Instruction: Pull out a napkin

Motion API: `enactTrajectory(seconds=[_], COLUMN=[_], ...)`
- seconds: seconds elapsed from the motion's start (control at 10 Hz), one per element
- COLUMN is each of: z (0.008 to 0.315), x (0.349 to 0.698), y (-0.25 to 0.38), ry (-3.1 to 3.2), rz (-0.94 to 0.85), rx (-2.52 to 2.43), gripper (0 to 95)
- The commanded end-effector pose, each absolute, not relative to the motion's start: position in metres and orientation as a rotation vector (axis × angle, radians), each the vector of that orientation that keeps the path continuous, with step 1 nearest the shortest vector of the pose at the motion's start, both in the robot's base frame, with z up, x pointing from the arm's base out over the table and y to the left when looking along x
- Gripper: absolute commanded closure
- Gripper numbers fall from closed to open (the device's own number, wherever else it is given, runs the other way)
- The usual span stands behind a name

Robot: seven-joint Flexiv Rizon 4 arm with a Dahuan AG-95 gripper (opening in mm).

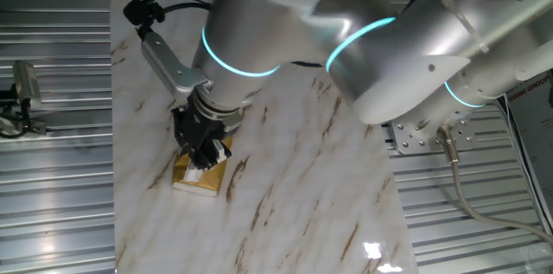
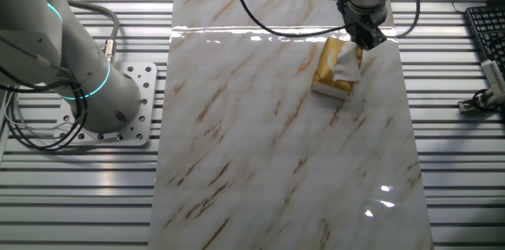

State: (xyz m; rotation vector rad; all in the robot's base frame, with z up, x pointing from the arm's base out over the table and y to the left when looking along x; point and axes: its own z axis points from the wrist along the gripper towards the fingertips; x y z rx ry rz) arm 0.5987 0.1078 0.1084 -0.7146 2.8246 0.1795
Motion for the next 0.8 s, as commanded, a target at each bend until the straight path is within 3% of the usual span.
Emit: enactTrajectory(seconds=[0.1,0.5,0.6,0.8], z=[0.108,0.097,0.097,0.097], x=[0.596,0.593,0.593,0.593], y=[0.108,0.107,0.107,0.106], ry=[2.824,2.829,2.833,2.846], rz=[0.138,0.082,0.078,0.057], rx=[-0.682,-0.698,-0.700,-0.701], gripper=[0.0,0.0,19.0,19.0])
